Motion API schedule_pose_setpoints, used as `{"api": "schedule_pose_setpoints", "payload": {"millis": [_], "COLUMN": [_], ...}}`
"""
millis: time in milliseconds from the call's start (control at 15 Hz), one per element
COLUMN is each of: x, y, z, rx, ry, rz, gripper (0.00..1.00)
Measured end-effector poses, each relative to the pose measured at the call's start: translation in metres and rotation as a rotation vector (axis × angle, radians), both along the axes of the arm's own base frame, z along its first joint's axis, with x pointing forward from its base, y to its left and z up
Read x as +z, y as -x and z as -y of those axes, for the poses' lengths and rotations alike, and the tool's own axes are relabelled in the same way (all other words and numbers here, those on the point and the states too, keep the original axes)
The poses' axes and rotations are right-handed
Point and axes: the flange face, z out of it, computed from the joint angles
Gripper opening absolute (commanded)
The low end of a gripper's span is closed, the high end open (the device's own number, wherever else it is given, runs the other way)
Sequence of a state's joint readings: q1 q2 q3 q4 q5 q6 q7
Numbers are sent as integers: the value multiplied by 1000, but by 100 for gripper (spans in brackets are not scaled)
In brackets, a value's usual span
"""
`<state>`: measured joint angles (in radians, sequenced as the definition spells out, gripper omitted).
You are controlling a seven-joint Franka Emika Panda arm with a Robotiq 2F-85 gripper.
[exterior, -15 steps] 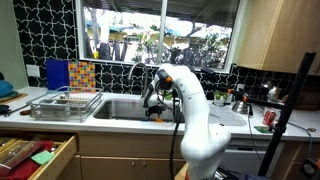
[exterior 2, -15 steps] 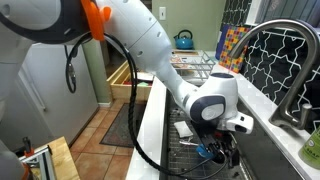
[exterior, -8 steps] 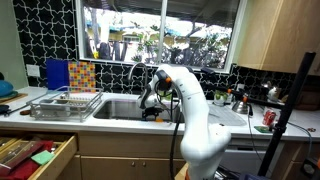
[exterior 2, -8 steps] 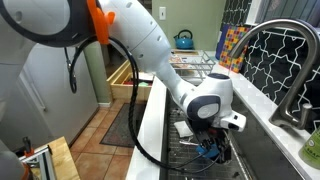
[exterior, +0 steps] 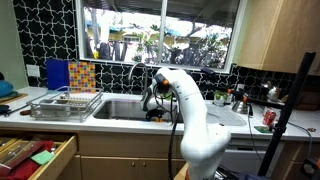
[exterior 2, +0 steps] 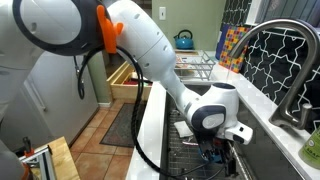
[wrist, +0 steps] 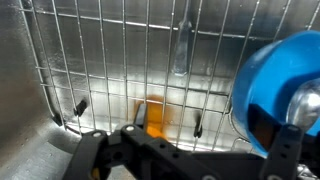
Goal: Remove the blue bowl from the sink, put it on the edge of the sink, remove the silver spoon from the sink and put it on the blue bowl
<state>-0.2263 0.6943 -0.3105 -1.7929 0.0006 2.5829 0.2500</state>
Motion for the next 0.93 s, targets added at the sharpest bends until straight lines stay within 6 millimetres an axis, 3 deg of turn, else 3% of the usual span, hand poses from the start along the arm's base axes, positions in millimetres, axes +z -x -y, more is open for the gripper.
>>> {"api": "schedule_pose_setpoints", "payload": {"millis": [933], "x": [-44], "y": [17], "z": [31], "rx": [-99], "ry": [-50], "rz": [-148], "gripper": [100]}}
